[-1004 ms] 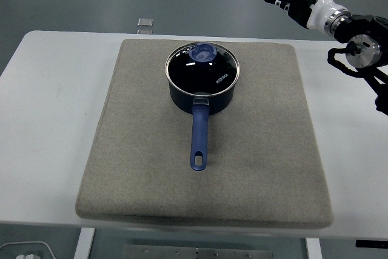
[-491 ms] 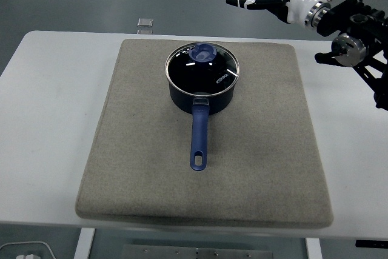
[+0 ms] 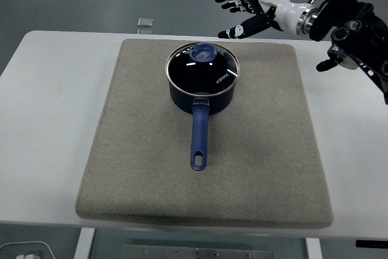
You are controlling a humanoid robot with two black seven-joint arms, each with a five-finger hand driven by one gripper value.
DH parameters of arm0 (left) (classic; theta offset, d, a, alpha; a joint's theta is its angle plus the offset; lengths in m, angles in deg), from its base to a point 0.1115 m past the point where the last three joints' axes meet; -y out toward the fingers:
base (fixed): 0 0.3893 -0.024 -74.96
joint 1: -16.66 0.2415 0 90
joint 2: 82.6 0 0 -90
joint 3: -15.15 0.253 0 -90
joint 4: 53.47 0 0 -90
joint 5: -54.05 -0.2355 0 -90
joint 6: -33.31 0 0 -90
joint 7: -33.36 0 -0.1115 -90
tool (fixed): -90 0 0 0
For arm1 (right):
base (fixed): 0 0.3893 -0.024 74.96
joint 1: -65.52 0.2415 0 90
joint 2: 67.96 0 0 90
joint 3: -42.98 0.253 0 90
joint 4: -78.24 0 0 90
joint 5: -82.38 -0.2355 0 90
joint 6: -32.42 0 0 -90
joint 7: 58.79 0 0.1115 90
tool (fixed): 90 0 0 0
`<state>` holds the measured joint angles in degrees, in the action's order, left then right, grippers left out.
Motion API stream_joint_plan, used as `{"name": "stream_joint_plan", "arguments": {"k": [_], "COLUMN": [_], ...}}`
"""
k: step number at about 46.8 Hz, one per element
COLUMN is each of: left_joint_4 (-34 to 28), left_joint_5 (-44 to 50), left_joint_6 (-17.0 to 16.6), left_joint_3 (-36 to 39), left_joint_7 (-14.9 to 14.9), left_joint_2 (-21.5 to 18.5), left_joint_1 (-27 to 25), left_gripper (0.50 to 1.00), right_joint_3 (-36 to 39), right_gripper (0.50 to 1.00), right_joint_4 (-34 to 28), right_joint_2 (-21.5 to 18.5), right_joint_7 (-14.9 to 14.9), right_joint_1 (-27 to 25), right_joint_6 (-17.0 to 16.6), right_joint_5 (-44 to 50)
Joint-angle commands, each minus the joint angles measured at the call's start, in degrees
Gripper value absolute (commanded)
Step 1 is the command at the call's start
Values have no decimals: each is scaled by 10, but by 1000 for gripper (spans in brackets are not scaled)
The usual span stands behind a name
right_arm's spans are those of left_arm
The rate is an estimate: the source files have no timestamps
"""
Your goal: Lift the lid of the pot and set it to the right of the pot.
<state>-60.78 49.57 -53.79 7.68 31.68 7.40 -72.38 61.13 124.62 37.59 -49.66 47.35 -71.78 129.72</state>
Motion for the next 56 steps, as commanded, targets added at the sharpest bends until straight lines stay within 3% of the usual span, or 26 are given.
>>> {"name": "stream_joint_plan", "arguments": {"k": [1, 17, 34, 56], "left_joint_4": [0, -1, 0, 0], "left_joint_5": [0, 0, 0, 0], "left_joint_6": [0, 0, 0, 0], "left_joint_3": [0, 0, 0, 0], "left_joint_7": [0, 0, 0, 0], "left_joint_2": [0, 0, 0, 0], "left_joint_1": [0, 0, 0, 0], "left_gripper": [1000, 1000, 1000, 1000], "right_joint_3": [-22, -114, -152, -167], "right_gripper": [919, 919, 917, 915], "right_joint_4": [7, 8, 7, 6], "right_joint_2": [-1, -11, -46, -69], "right_joint_7": [3, 7, 15, 28], "right_joint_1": [16, 78, 103, 126], "right_joint_6": [-1, -1, -1, 4], "right_joint_5": [41, 98, 236, 341]}}
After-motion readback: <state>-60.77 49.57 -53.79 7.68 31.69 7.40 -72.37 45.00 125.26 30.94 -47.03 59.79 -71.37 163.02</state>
